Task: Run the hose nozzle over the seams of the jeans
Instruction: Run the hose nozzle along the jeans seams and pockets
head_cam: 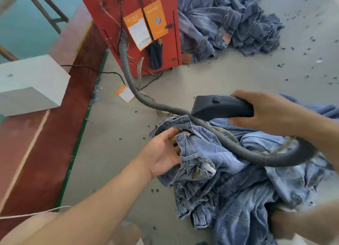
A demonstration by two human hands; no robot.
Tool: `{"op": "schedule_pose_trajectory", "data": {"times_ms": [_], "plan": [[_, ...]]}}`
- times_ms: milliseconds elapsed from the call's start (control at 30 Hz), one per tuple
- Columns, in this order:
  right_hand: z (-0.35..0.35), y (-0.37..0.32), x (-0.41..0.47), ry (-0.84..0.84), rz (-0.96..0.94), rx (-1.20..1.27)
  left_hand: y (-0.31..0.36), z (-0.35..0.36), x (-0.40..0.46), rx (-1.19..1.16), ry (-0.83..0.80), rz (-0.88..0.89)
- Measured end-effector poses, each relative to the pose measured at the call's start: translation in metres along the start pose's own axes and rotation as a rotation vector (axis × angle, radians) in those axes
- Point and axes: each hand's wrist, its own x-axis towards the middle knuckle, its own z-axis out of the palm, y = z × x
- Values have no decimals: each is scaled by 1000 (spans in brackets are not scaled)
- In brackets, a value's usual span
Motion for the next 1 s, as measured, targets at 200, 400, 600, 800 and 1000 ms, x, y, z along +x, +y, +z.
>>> {"op": "schedule_pose_trajectory", "data": {"times_ms": [200,400,600,800,1000], "plan": [[21,-11,-4,-102,-36,-23,-18,11,14,-29,106,-6],[25,-8,14,137,119,-45,-21,13,14,4,154,60],[12,-16,-5,-222,25,58,-16,8,20,30,175,163],[17,-12,14,-174,106,399,-25,4,15,128,100,155],[-2,0,3,-355,125,378,-16,3,20,104,134,199]]}}
